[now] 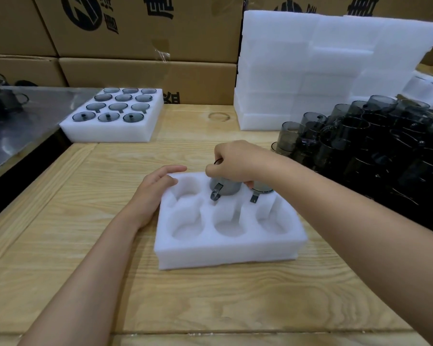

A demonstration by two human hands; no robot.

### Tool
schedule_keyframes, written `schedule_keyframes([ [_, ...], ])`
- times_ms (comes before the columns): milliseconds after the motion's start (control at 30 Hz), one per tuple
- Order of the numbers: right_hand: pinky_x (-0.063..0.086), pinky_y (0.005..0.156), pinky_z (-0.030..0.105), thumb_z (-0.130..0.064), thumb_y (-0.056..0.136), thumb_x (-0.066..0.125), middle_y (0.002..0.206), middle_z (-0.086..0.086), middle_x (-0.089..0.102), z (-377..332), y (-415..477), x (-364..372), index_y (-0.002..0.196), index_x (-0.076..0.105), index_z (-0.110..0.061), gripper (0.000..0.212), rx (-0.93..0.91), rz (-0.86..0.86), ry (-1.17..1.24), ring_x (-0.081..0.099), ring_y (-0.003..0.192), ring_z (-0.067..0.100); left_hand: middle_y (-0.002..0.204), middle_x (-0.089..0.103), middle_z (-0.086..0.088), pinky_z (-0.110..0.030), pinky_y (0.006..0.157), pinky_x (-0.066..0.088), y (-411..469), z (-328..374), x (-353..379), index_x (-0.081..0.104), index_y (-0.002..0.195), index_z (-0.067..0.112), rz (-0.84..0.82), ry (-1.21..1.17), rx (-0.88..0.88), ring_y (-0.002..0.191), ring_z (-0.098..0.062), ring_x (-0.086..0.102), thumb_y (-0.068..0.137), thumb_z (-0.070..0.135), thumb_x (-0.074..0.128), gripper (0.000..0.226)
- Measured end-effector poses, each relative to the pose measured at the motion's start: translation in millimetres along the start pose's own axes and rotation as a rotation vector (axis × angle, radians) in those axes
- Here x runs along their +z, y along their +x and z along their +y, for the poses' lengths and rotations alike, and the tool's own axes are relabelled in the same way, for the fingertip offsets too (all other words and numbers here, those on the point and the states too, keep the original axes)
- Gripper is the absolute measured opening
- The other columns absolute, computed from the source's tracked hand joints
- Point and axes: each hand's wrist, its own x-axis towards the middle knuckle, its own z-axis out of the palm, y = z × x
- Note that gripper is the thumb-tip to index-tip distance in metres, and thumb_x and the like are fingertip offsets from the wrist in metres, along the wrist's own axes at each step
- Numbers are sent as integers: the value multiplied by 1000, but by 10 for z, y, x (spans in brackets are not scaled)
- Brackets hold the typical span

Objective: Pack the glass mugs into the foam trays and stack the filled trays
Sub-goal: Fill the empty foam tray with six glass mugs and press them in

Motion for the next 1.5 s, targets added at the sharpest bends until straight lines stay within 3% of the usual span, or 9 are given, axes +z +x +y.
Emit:
schedule_keyframes([
  [100, 31, 51, 28, -44, 90, 46, 82, 0, 45, -35, 34, 79, 91, 44, -15, 29, -17, 18, -106, 47, 66, 18, 94, 72, -5, -27, 65, 53, -1, 7, -2, 72, 101, 30, -1, 13, 0, 82, -20, 67, 70, 21, 52, 37],
  [267, 28, 83, 32, -40, 97, 30, 104, 2, 34, 92, 95, 332, 105, 38, -14, 28, -126, 27, -106, 34, 100, 23, 92, 73, -3, -26, 64, 54, -2, 0, -10, 72, 99, 32, -12, 10, -1, 80, -18, 68, 72, 20, 52, 36],
  [433, 0, 115, 43, -61, 93, 16, 154, -1, 16, 230, 113, 536, 148, 16, -24, 66, -132, 29, -57, 0, 144, 24, 88, 73, 1, -22, 61, 54, 8, -17, 0, 70, 104, 27, 4, 38, 30, 78, -16, 68, 90, 3, 44, 38],
  [700, -16, 113, 49, -74, 85, 7, 159, -4, -7, 166, 210, 599, 150, -9, -28, 82, -68, -123, -167, -16, 145, 22, 89, 74, 3, -21, 58, 53, -7, -13, 24, 68, 109, 24, 12, 24, 22, 77, -13, 70, 92, 4, 43, 37],
  [933, 21, 108, 39, -74, 85, 2, 151, 1, 33, 182, 316, 424, 144, 37, -26, 84, 146, -189, 390, 24, 140, 25, 89, 74, 0, -22, 59, 53, -4, -14, 15, 70, 105, 27, 9, 10, 21, 78, -16, 69, 89, 8, 48, 34],
  [1000, 13, 109, 44, -65, 91, 0, 151, 2, 34, 110, 301, 484, 145, 34, -26, 74, 99, -99, 164, 25, 140, 25, 94, 73, 2, -23, 64, 53, -6, -17, 17, 71, 103, 29, 10, 22, 21, 82, -15, 69, 80, 17, 52, 32],
  [1200, -27, 102, 57, -72, 86, 0, 158, -8, -10, 100, 315, 674, 150, -4, -34, 74, 59, -5, -104, -23, 142, 22, 113, 67, -3, -34, 80, 50, -12, -24, 30, 72, 101, 31, 32, 19, 24, 98, -21, 65, 71, 23, 51, 37],
  [1367, -12, 112, 52, -68, 90, 8, 159, -6, 7, 145, 293, 668, 150, 13, -26, 73, 4, 12, 57, -10, 146, 20, 101, 72, 4, -24, 69, 52, -4, -26, 21, 72, 100, 30, 21, 13, 30, 88, -15, 67, 70, 22, 52, 37],
  [1500, 24, 110, 37, -39, 100, 35, 144, 6, 42, 239, 236, 468, 137, 43, -12, 47, -8, 354, 398, 32, 135, 26, 86, 72, -1, -23, 60, 54, 12, -24, 13, 72, 102, 27, 18, -23, 15, 76, -18, 68, 70, 20, 53, 37],
])
